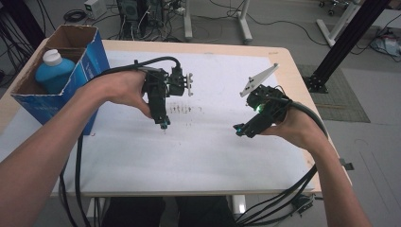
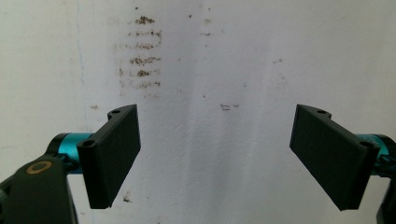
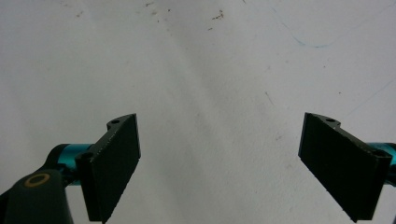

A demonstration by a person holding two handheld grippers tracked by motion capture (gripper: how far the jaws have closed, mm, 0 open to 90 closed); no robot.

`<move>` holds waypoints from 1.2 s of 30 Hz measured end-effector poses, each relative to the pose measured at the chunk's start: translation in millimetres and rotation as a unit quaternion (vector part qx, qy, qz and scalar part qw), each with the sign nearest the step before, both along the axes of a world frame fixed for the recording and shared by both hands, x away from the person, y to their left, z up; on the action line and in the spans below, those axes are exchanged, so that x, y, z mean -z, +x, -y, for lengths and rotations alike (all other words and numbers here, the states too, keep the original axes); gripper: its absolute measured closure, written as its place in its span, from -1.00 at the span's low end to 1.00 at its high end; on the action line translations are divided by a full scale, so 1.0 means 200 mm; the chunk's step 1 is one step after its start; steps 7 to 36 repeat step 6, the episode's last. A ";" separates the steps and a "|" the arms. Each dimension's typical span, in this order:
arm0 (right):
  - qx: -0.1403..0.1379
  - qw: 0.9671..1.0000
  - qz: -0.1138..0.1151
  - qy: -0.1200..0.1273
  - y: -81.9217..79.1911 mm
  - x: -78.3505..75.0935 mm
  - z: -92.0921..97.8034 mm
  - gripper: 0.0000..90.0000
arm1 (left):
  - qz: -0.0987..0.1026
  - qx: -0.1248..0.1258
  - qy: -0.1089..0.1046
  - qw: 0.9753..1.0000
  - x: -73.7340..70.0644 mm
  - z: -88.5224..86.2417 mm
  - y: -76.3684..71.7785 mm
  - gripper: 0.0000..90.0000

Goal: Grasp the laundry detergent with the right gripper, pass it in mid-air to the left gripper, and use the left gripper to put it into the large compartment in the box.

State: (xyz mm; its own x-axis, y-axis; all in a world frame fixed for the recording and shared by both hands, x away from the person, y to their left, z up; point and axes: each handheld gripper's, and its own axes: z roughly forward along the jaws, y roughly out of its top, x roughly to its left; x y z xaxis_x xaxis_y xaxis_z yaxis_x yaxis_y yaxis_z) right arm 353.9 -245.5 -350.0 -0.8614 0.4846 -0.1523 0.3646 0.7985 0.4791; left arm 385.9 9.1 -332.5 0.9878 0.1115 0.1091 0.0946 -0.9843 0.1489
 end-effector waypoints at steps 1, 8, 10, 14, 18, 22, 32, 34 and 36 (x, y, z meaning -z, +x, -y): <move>0.000 1.000 0.000 0.000 0.00 0.00 0.00 -0.73 | -0.001 0.001 0.000 1.000 0.00 0.00 0.00 -0.64; 0.000 1.000 -0.001 -0.001 0.01 0.00 -0.01 -0.73 | 0.001 0.003 -0.002 1.000 0.00 0.00 0.00 -0.64; 0.000 1.000 -0.001 -0.001 0.01 0.00 -0.01 -0.73 | 0.001 0.003 -0.002 1.000 0.00 0.00 0.00 -0.64; 0.000 1.000 -0.001 -0.001 0.01 0.00 -0.01 -0.73 | 0.001 0.003 -0.002 1.000 0.00 0.00 0.00 -0.64; 0.000 1.000 -0.001 -0.001 0.01 0.00 -0.01 -0.73 | 0.001 0.003 -0.002 1.000 0.00 0.00 0.00 -0.64; 0.000 1.000 -0.001 -0.001 0.01 0.00 -0.01 -0.73 | 0.001 0.003 -0.002 1.000 0.00 0.00 0.00 -0.64; 0.000 1.000 -0.001 -0.001 0.01 0.00 -0.01 -0.73 | 0.001 0.003 -0.002 1.000 0.00 0.00 0.00 -0.64; 0.000 1.000 -0.001 -0.001 0.01 0.00 -0.01 -0.73 | 0.001 0.003 -0.002 1.000 0.00 0.00 0.00 -0.64; 0.000 1.000 -0.001 -0.001 0.01 0.00 -0.01 -0.73 | 0.001 0.003 -0.002 1.000 0.00 0.00 0.00 -0.64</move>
